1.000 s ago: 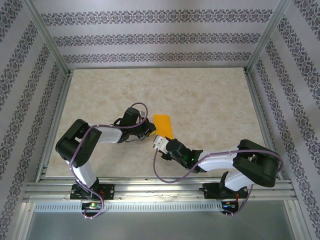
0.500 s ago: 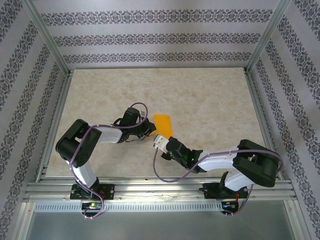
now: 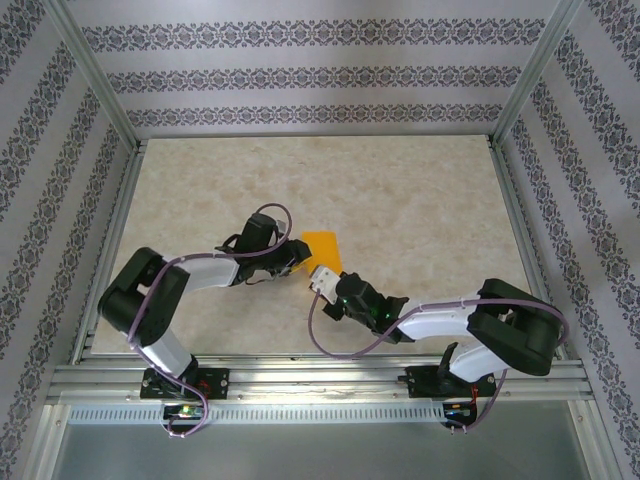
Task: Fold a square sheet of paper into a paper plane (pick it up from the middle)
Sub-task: Third fold the triangle at the center of the table.
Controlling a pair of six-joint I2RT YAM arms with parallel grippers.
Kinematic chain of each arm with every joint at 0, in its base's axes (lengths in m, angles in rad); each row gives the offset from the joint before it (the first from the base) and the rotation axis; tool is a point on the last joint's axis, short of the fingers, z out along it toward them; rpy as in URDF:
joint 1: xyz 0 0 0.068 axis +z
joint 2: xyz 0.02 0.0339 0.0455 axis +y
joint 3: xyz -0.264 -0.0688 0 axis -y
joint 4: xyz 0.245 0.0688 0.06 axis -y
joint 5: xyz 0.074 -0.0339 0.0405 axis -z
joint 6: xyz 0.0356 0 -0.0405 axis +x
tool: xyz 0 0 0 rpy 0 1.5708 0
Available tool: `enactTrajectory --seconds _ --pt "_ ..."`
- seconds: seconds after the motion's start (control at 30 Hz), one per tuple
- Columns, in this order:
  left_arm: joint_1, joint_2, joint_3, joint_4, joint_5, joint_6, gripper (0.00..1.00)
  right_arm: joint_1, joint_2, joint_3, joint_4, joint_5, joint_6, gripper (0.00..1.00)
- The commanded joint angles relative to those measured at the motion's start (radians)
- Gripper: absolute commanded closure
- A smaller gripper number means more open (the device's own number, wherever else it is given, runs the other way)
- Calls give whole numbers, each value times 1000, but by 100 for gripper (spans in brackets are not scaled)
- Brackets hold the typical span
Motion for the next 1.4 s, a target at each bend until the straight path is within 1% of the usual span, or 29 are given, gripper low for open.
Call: enactTrajectory --seconds 0.0,0.1,0.2,0.27,0.37,0.53,0.67,0.8,1.0,1.17,1.37 --pt "26 -97 86 -261 -120 159 56 -42 -26 2 4 -225 136 100" --pt "45 -115 153 -352 -132 237 55 -72 -17 3 25 -347 205 100" --pt "54 -67 246 -396 -70 302 57 -112 0 6 52 -447 276 100" --pt "54 -4 322 -418 0 337 60 -141 11 14 55 -504 324 100" --pt "52 107 421 -434 89 372 65 -170 23 20 69 -557 362 100" --pt "44 263 562 -514 154 431 69 -207 41 20 90 -604 417 100" --pt "31 340 594 -528 159 440 71 -246 70 32 100 -662 471 100" --pt "28 389 596 -551 142 453 72 -255 103 51 93 -689 492 100" --pt "25 426 576 -565 112 475 73 -270 136 73 95 -709 522 100" --pt "23 456 574 -609 74 511 74 -297 154 93 84 -717 555 100" --pt "21 468 574 -611 72 525 74 -335 199 120 61 -718 590 100"
